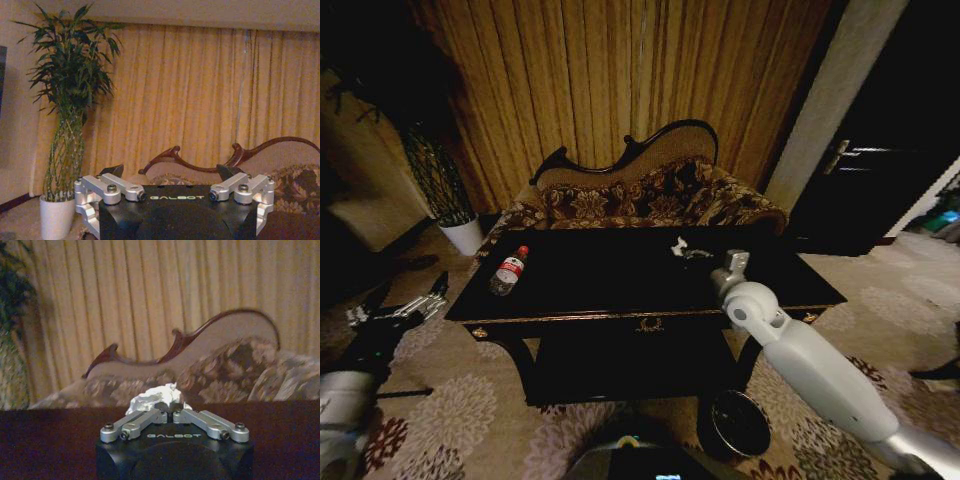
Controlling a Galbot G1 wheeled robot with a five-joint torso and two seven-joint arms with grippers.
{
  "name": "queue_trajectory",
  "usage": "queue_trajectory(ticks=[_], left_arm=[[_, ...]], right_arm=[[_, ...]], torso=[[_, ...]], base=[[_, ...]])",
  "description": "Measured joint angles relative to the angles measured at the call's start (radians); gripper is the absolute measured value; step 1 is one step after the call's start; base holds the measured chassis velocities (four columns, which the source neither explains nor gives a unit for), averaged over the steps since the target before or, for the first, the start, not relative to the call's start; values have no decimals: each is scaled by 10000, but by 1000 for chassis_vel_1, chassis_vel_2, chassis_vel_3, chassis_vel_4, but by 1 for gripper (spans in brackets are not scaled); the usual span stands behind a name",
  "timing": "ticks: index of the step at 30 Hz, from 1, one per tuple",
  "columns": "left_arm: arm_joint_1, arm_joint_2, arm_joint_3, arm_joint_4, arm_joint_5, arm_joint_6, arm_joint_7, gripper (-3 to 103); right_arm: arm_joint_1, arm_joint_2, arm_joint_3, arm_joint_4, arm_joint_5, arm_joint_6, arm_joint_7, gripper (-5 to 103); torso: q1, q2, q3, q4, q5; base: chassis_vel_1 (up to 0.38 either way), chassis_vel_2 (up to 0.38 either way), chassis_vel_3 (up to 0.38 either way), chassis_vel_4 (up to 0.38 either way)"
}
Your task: Move to the front of the table and place the trash on the table into the trash bin.
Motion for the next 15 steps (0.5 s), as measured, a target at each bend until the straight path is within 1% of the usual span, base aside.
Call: queue_trajectory(ticks=[2,3,5,7,8,10,11,12,13,15], left_arm=[[-10,0,-23,0,-87,-64,0,100],[-10,0,-23,0,-87,-64,0,100],[-8,62,-44,0,-168,-161,7,100],[-27,168,-44,0,-207,-277,55,100],[-27,168,-44,0,-207,-277,55,100],[-96,304,-31,0,-349,-314,80,100],[-108,328,-24,0,-364,-317,81,100],[-169,421,15,33,-398,-324,85,100],[-169,421,15,33,-398,-324,85,100],[-242,528,51,164,-407,-333,88,100]], right_arm=[[-301,11,314,27,-464,302,-57,1],[-301,11,314,27,-464,302,-57,1],[-629,13,679,69,-791,490,-187,1],[-1004,-16,1105,135,-1005,581,-257,1],[-1004,-16,1105,135,-1005,581,-257,1],[-1615,-137,1694,206,-1248,658,-452,1],[-1697,-155,1767,216,-1274,664,-477,1],[-2167,-241,2181,289,-1405,701,-572,1],[-2167,-241,2181,289,-1405,701,-572,1],[-2648,-297,2659,412,-1457,727,-599,1]], torso=[[0,0,0,1,0],[0,0,0,1,0],[0,0,0,0,1],[0,0,0,2,0],[0,0,0,2,0],[0,0,0,0,-1],[0,0,0,0,-1],[0,0,0,-1,1],[0,0,0,-1,1],[0,0,0,-3,0]], base=[[0,0,0,0],[0,0,0,0],[0,0,0,0],[0,0,0,0],[0,0,0,0],[0,0,0,0],[0,0,0,0],[0,0,0,0],[0,0,0,0],[0,0,0,0]])
